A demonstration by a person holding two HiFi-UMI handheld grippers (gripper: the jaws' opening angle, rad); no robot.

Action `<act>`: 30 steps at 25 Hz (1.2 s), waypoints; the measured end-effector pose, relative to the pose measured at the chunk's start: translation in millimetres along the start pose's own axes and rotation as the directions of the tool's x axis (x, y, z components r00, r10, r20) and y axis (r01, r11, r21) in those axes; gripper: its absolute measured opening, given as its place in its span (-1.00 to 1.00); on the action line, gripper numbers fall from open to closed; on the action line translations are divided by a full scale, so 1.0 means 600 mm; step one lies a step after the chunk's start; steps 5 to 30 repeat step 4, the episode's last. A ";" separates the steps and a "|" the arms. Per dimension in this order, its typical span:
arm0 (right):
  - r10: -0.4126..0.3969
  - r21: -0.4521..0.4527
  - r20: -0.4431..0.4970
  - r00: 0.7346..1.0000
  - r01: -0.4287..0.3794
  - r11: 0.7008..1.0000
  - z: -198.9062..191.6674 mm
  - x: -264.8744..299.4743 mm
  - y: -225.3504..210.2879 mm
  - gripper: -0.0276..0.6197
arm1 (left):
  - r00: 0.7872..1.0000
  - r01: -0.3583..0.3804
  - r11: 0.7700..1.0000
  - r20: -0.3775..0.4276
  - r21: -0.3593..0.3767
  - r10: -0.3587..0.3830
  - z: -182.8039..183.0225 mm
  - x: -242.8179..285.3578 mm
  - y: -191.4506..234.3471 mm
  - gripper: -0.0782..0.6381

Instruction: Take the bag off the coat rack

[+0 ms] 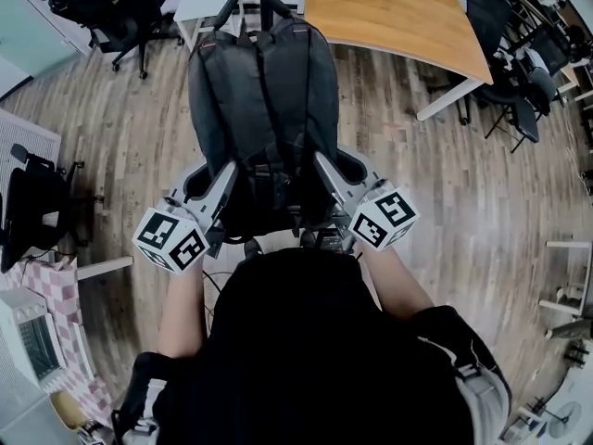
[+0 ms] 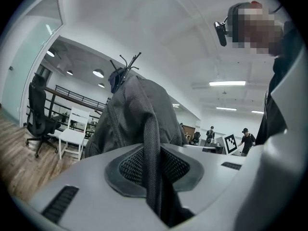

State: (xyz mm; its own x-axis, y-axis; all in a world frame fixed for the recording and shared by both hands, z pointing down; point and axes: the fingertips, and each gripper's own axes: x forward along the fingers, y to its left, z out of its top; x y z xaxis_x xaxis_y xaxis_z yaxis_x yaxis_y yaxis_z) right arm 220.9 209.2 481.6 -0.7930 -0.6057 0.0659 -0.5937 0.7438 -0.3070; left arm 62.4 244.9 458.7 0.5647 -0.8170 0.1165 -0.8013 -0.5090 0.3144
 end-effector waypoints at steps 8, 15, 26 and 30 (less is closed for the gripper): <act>0.018 -0.018 0.016 1.000 -0.018 1.000 0.016 0.006 -0.006 -0.63 | 1.000 -0.010 1.000 0.025 -0.004 0.010 0.017 0.006 -0.001 -0.53; 0.018 -0.018 0.016 1.000 -0.018 1.000 0.016 0.006 -0.006 -0.63 | 1.000 -0.010 1.000 0.025 -0.004 0.010 0.017 0.006 -0.001 -0.53; 0.018 -0.018 0.016 1.000 -0.018 1.000 0.016 0.006 -0.006 -0.63 | 1.000 -0.010 1.000 0.025 -0.004 0.010 0.017 0.006 -0.001 -0.53; 0.018 -0.018 0.016 1.000 -0.018 1.000 0.016 0.006 -0.006 -0.63 | 1.000 -0.010 1.000 0.025 -0.004 0.010 0.017 0.006 -0.001 -0.53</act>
